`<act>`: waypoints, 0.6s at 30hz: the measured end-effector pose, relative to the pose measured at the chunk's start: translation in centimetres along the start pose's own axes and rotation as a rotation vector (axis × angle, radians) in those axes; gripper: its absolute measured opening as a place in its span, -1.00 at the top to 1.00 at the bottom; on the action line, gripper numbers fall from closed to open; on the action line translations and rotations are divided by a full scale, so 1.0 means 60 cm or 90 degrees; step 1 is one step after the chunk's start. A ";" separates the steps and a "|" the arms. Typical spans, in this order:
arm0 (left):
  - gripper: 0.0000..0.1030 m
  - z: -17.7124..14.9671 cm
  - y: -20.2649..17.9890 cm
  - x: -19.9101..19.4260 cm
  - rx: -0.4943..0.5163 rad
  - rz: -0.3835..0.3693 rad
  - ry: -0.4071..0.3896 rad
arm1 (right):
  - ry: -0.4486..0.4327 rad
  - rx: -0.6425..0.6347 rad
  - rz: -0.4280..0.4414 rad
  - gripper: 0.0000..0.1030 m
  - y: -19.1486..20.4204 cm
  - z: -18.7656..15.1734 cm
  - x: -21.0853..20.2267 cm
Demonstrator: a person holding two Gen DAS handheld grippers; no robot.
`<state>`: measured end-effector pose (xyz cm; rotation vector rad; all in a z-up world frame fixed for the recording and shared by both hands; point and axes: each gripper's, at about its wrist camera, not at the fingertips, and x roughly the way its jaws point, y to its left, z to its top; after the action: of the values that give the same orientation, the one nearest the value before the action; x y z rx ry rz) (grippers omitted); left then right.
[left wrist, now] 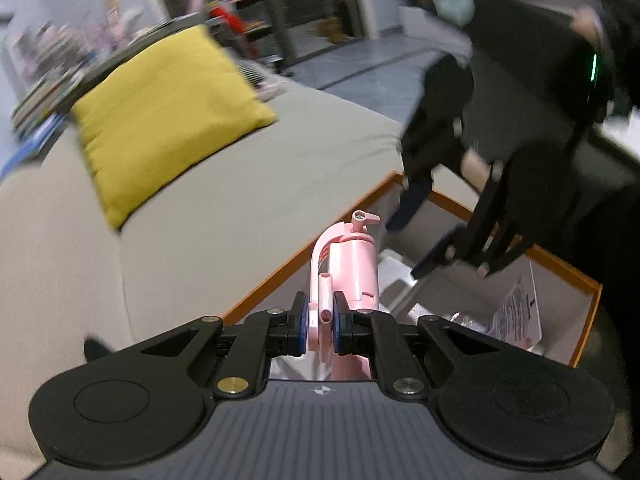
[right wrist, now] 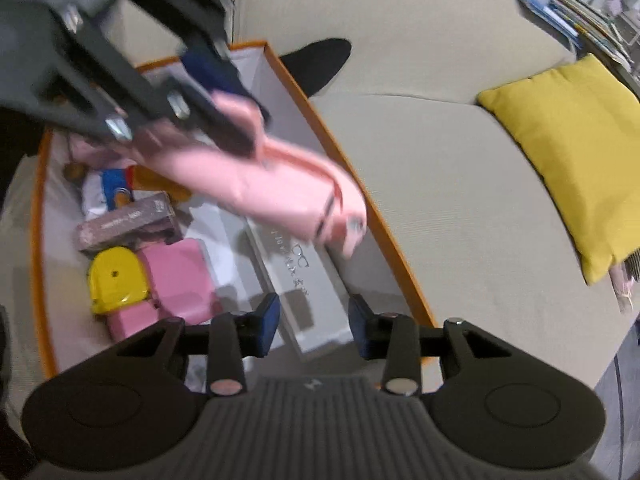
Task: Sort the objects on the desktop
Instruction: 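Open the right gripper to drop the white cylinder into the box, then lower the pink selfie stick into the box with the left gripper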
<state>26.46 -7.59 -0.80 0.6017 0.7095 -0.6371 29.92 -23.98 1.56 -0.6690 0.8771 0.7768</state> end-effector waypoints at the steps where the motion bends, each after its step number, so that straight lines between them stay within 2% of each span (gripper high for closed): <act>1: 0.75 0.001 -0.009 0.006 0.024 0.006 -0.002 | -0.001 0.005 0.003 0.20 -0.002 -0.002 -0.007; 6: 0.75 -0.008 -0.061 0.029 0.159 0.040 -0.015 | -0.002 0.002 -0.005 0.20 0.027 -0.017 -0.008; 9: 0.75 -0.022 -0.094 0.043 0.252 0.076 -0.012 | -0.002 -0.005 -0.010 0.22 0.006 -0.015 0.006; 14: 0.75 -0.055 -0.140 0.068 0.423 0.126 -0.038 | -0.020 0.028 -0.005 0.29 -0.020 -0.023 0.024; 18: 0.75 -0.074 -0.151 0.096 0.498 0.147 -0.055 | -0.027 0.033 -0.013 0.34 -0.026 -0.017 0.028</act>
<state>21.74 -12.32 -10.32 1.3458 0.2791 -0.7128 31.46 -25.14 -0.06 -0.6129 0.8482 0.7455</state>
